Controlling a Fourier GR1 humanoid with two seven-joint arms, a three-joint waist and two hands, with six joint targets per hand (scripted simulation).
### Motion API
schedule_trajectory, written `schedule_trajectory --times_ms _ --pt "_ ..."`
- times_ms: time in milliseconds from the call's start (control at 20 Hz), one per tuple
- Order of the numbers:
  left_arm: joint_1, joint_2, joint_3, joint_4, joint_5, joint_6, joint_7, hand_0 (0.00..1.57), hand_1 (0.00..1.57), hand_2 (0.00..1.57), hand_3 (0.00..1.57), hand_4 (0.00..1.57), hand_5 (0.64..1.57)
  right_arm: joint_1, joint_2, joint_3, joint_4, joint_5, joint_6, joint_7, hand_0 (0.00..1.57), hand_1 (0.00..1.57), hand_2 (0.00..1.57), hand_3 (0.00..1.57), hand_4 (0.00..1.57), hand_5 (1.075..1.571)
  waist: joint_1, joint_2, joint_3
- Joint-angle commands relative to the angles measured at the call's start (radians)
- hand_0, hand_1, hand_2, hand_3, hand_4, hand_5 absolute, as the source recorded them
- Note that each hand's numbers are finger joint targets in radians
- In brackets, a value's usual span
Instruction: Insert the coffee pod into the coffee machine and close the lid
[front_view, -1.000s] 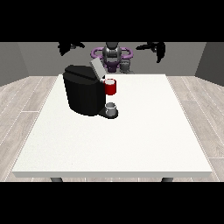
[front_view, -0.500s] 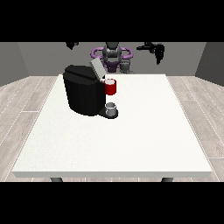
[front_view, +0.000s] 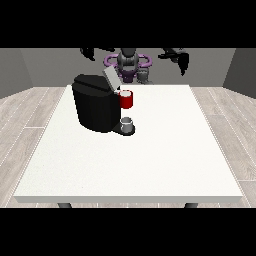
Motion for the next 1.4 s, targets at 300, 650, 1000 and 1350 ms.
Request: schedule_trajectory --times_ms 300,650,1000,1350 --pt "0.062 0.025 -0.055 -0.209 0.068 0.011 0.079 0.0 0.0 0.0 0.0 0.0 1.571 -0.134 0.001 -0.066 0.155 -0.031 0.027 -0.024 0.0 0.0 0.0 0.0 0.0 1.571 0.007 0.117 0.0001" --pt "0.165 0.005 -0.1 -0.309 0.078 0.061 0.087 0.0 0.0 0.0 0.0 0.0 1.571 -0.164 0.015 -0.055 0.241 -0.003 0.032 -0.057 0.0 0.0 0.0 0.0 0.0 1.571 -0.013 0.127 0.0" --pt "0.111 0.081 -0.022 -0.201 0.127 0.066 0.032 0.0 0.0 0.0 0.0 0.0 1.571 -0.224 0.05 0.031 0.187 0.039 0.059 0.02 0.0 0.0 0.0 0.0 0.0 1.571 -0.094 0.148 -0.0004" --pt "0.107 0.082 -0.087 -0.237 0.084 0.092 0.012 0.0 0.0 0.0 0.0 0.0 1.571 -0.349 0.034 -0.037 0.326 0.054 0.022 -0.07 0.0 0.0 0.0 0.0 0.04 1.571 -0.024 0.221 -0.0001"
